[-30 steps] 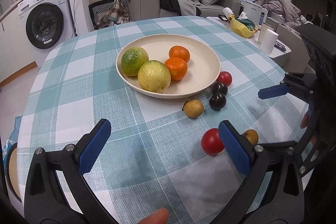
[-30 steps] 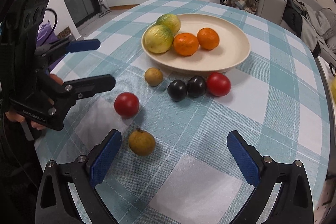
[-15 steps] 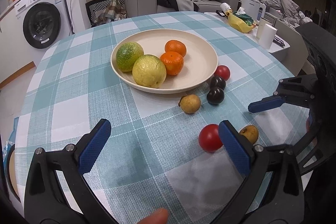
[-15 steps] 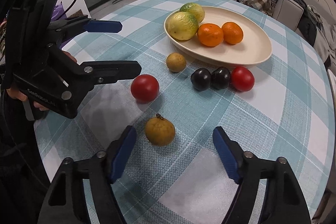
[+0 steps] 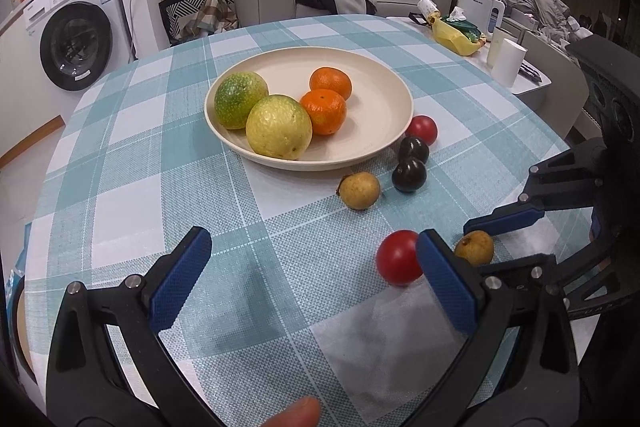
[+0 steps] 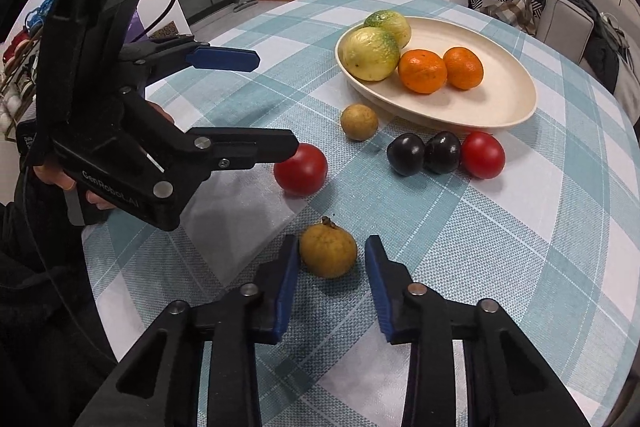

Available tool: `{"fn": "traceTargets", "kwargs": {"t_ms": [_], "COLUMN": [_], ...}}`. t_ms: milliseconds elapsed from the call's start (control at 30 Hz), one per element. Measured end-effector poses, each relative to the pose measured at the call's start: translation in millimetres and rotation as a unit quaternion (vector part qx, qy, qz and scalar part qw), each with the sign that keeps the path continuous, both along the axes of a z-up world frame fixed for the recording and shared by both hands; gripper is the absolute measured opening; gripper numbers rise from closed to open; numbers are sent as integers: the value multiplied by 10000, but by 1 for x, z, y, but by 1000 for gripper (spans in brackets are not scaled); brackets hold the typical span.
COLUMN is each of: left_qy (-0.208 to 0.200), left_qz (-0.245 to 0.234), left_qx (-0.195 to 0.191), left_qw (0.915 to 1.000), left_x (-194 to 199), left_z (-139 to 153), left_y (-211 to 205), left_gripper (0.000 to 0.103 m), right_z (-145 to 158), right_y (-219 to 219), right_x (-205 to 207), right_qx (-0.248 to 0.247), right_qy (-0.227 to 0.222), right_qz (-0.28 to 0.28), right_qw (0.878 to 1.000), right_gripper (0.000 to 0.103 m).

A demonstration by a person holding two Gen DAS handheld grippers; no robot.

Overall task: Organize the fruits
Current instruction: 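Move the right tool to the small brown fruit and close around it, then grasp the red tomato with the left tool while the right tool holds the brown fruit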

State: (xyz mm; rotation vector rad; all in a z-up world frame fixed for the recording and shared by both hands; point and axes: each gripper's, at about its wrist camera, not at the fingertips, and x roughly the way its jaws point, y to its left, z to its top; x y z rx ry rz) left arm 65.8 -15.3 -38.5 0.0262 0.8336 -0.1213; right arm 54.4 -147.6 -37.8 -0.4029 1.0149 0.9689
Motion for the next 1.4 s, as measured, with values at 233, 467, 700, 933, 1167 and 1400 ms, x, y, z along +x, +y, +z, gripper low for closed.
{"fn": "traceTargets", "kwargs": {"t_ms": [233,467,700,933,1167,1400], "left_qy": [3,66,147,212,425,399], "left_qz": [-5,-141,-274,-475,-786,-932], "left_qx": [-32,-44,38,12,-34,-32], "left_qw": [10000,9999,9995,9986,9960,9948], "left_x": [0,-1,-1,-2,-2,-3], "left_z": [-1,-3,-7,-11,-20,-22], "left_y": [1,-5,-14,-22,-33,-41], "left_gripper": [102,102,102,100,72,51], "right_z": [4,12,16,19,22,23], "right_y": [-1,-8,-13,-16,-20,-21], "right_x": [-1,10,20,24,27,29], "right_qx": [102,216,304,406,515,555], "right_qy": [-69,-218,-284,-337,-362,-376], "right_qz": [30,-272,-574,-723,-843,-917], "right_qw": [9999,9992,9975,9960,9945,9935], "right_gripper": [29,29,29,29,29,29]}}
